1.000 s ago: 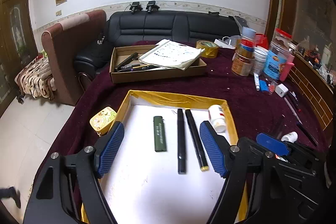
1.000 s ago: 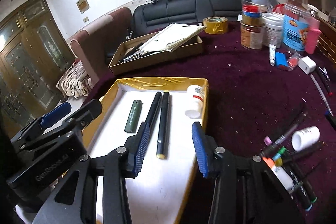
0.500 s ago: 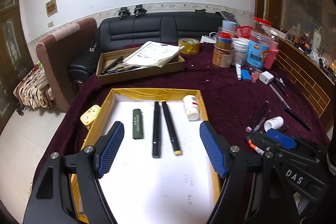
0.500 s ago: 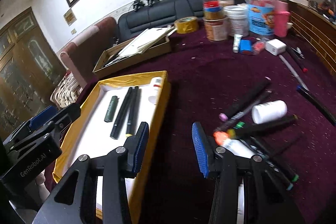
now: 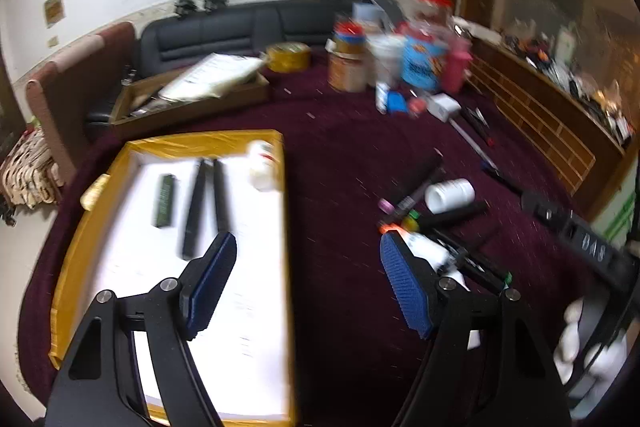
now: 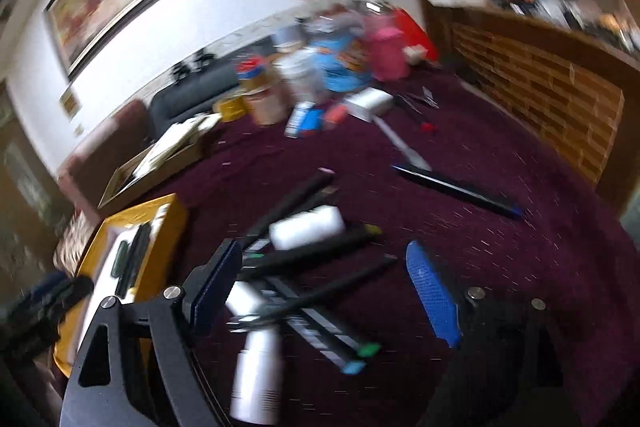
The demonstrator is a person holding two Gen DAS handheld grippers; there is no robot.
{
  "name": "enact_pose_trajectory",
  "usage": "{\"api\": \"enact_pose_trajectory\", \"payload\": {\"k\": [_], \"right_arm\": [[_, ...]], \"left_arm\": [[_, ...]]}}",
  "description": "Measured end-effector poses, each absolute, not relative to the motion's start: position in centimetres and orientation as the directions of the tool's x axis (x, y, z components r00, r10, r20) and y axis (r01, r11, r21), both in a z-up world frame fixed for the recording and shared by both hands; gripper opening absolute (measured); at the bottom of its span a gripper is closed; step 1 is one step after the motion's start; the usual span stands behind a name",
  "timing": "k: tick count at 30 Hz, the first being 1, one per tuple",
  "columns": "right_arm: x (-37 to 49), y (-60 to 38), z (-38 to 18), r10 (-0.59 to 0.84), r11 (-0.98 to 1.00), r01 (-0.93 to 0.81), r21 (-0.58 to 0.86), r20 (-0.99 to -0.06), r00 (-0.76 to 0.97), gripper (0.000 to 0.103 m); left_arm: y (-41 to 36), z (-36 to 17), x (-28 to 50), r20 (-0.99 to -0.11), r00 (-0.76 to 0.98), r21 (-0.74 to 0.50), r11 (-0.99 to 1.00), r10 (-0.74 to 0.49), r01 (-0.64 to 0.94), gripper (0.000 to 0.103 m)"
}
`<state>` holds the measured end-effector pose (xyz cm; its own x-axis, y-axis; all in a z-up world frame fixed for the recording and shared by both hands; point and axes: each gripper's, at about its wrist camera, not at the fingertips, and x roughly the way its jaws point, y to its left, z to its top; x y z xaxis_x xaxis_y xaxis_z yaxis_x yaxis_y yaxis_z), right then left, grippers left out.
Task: Organize rigid objects
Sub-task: 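Grasp the white plastic bottle from the pile with the left tool, then grasp the orange-capped white bottle with the right tool while the left tool carries its bottle to the tray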
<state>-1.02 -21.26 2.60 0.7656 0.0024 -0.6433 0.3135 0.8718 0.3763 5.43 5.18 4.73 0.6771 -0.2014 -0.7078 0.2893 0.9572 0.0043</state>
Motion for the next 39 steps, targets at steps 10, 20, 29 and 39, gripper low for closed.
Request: {"api": "enact_pose_trajectory", "payload": {"k": [10, 20, 29, 39], "right_arm": [[-2.0, -24.5, -0.7, 0.068, 0.834, 0.317, 0.453, -0.653, 0.754, 0.080], [-2.3, -24.4, -0.2, 0.077, 0.859, 0.284, 0.426, -0.656, 0.750, 0.080], [-1.8, -23.7, -0.1, 0.074, 0.880, 0.279, 0.385, -0.691, 0.719, 0.080], [0.8, -19.0, 0.4, 0.145, 0.927, 0.165, 0.337, -0.726, 0.673, 0.080]], "left_arm": [[-2.6, -1.0, 4.0, -0.813, 0.532, 0.001, 0.913, -0.237, 0.408, 0.074], [-6.1, -4.1, 4.0, -0.842, 0.503, 0.073, 0.881, -0.197, 0.468, 0.077], [-2.0, -2.7, 4.2, -0.802, 0.435, -0.172, 0.855, -0.410, 0.489, 0.027], [4.6, 1.8, 2.4, -0.676, 0.478, -0.312, 0.806, -0.561, 0.503, 0.027]]}}
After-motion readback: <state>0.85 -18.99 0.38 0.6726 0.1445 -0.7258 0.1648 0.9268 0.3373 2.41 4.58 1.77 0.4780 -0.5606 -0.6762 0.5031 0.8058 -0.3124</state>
